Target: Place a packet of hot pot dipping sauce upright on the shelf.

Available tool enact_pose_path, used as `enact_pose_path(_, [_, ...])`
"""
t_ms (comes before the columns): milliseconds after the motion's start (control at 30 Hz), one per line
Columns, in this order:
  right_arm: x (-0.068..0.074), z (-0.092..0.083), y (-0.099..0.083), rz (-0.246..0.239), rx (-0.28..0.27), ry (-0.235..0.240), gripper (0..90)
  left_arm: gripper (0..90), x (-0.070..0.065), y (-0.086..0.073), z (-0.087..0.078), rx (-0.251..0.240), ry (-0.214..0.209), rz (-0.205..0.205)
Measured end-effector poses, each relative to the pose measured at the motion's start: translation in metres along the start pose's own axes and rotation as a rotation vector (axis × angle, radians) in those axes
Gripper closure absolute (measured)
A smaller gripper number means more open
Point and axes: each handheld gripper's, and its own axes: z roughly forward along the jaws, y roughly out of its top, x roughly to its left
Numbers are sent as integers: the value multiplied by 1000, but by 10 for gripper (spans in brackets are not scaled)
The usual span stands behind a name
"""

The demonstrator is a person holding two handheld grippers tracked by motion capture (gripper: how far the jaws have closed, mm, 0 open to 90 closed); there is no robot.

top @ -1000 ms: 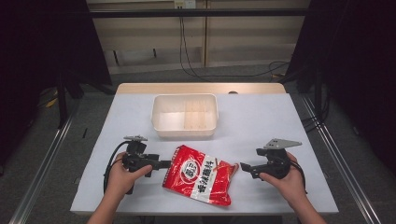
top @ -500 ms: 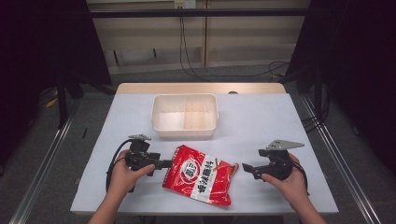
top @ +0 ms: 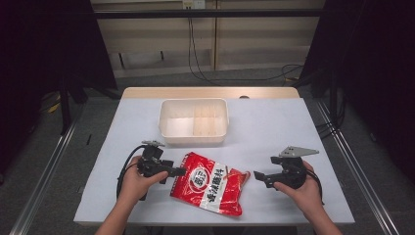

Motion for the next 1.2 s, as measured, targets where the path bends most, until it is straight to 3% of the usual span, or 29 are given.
enact_pose_path(233, [-1, 0, 0, -2, -8, 0, 85, 278, 2, 0, 8, 34, -26, -16])
enact_pose_path(400, [0, -1, 1, -5, -8, 0, 85, 340, -1, 2, 12, 43, -12, -3])
enact_pose_path(533, [0, -1, 1, -1, -7, -1, 84, 370, -2, 1, 16, 59, -31, -9])
enact_pose_path(967, [0, -2, 1, -3, -13, -6, 84, 501, -8, 2, 17, 63, -56, -55])
enact_pose_path(1033, [0, -2, 1, -5, -13, -6, 85, 545, -10, 3, 17, 66, -66, -84])
enact_pose_path(1200, [1, -1, 2, -6, -10, -7, 85, 654, -12, 3, 15, 86, -58, -92])
